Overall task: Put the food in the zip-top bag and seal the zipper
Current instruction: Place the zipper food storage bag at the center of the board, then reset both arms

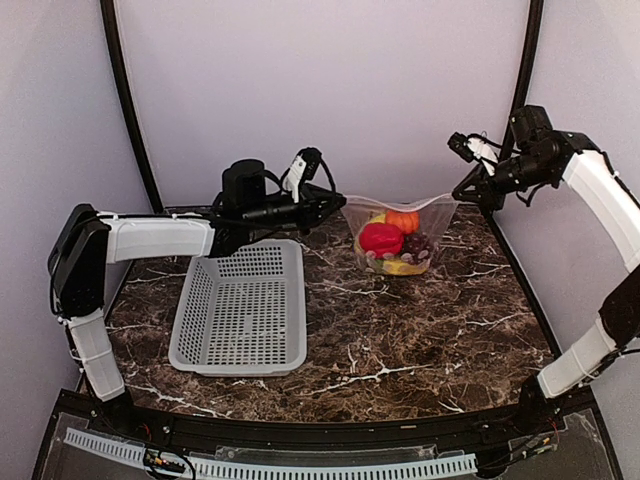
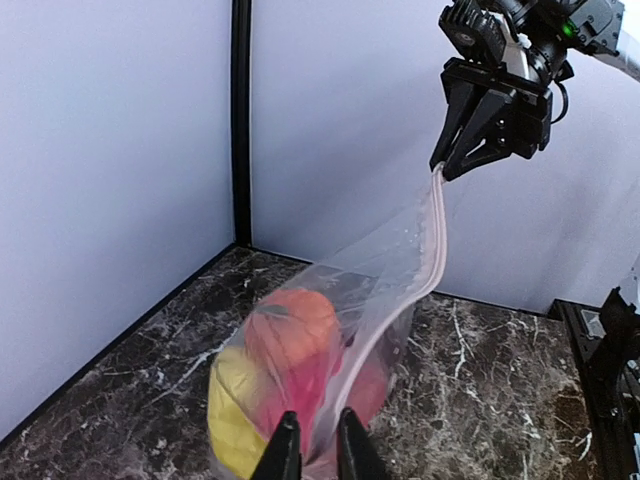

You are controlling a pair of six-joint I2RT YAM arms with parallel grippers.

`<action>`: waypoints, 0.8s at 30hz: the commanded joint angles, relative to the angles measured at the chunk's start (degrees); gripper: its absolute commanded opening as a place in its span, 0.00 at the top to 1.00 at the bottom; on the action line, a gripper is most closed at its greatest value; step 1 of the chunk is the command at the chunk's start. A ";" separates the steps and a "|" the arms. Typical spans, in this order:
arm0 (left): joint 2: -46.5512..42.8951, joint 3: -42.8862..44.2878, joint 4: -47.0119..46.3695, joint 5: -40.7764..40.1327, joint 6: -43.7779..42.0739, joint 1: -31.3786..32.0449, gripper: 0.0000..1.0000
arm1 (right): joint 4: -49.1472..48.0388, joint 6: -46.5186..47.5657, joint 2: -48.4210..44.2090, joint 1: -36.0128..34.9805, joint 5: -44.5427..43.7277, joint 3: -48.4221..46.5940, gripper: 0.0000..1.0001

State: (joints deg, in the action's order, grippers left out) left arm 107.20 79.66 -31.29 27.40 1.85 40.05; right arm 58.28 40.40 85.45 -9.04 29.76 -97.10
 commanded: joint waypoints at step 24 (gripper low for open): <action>-32.41 -3.22 48.28 -40.88 -2.60 2.75 0.01 | -28.11 -35.62 -21.56 0.54 -8.99 20.13 0.02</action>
State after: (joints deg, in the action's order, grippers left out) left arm 77.45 76.90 6.61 -4.47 -2.63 43.11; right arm 38.04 11.92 65.45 -8.78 25.47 -80.29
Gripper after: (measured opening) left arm 0.988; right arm 0.986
